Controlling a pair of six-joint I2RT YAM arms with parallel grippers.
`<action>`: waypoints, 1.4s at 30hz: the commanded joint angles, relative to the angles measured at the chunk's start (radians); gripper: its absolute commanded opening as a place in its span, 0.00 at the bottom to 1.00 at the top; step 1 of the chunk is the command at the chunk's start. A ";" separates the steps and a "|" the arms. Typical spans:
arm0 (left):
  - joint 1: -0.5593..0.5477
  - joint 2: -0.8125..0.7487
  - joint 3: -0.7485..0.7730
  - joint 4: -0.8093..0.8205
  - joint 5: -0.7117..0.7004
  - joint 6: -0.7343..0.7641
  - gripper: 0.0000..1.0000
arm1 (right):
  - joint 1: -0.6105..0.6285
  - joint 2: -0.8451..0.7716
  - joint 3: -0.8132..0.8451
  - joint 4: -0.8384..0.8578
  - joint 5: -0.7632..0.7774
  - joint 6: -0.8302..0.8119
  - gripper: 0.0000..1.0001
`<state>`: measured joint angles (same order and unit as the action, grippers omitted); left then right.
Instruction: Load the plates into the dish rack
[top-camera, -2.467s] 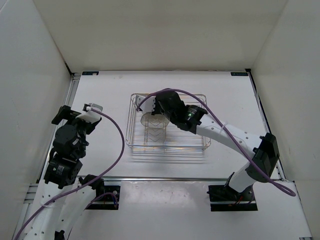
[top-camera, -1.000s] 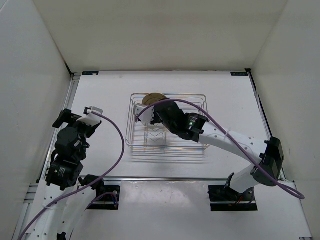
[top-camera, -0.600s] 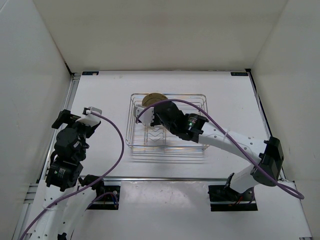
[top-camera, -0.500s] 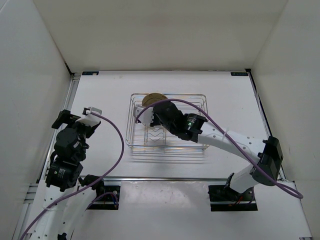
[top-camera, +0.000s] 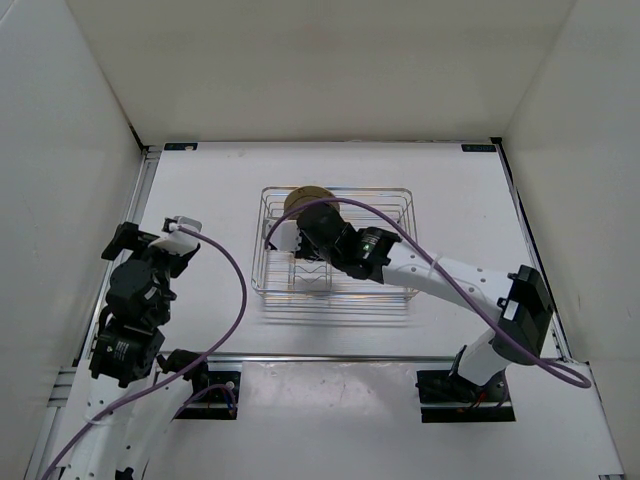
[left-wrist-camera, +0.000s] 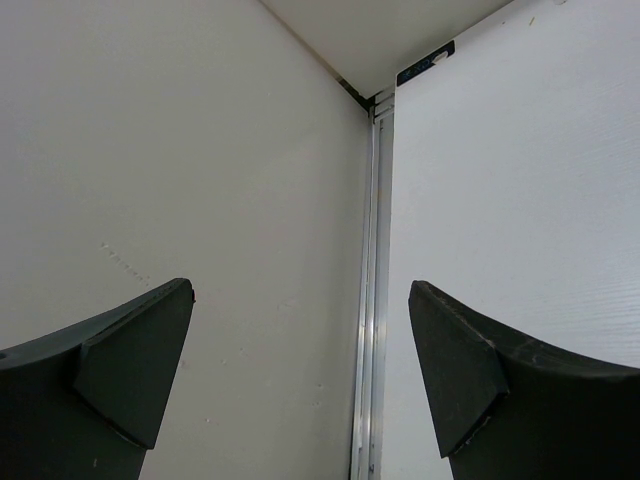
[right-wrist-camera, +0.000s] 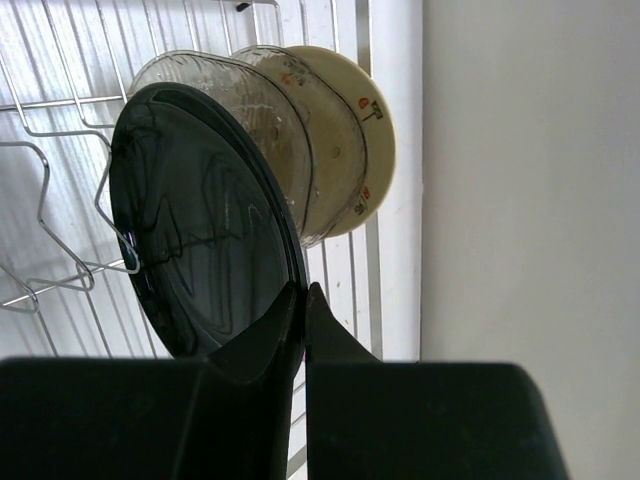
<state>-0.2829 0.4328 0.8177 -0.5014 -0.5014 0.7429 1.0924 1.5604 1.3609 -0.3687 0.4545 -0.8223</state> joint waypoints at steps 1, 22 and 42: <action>0.007 -0.014 -0.003 -0.005 0.001 -0.016 1.00 | -0.005 0.010 0.061 0.022 -0.016 0.029 0.00; 0.025 -0.034 0.024 -0.014 0.011 -0.034 1.00 | -0.005 0.130 0.141 -0.061 -0.141 0.163 0.00; 0.034 -0.034 0.035 -0.023 0.020 -0.043 1.00 | -0.005 0.187 0.179 -0.127 -0.226 0.192 0.03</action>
<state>-0.2562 0.4030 0.8185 -0.5236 -0.4957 0.7170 1.0798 1.7432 1.4902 -0.4881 0.2882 -0.6720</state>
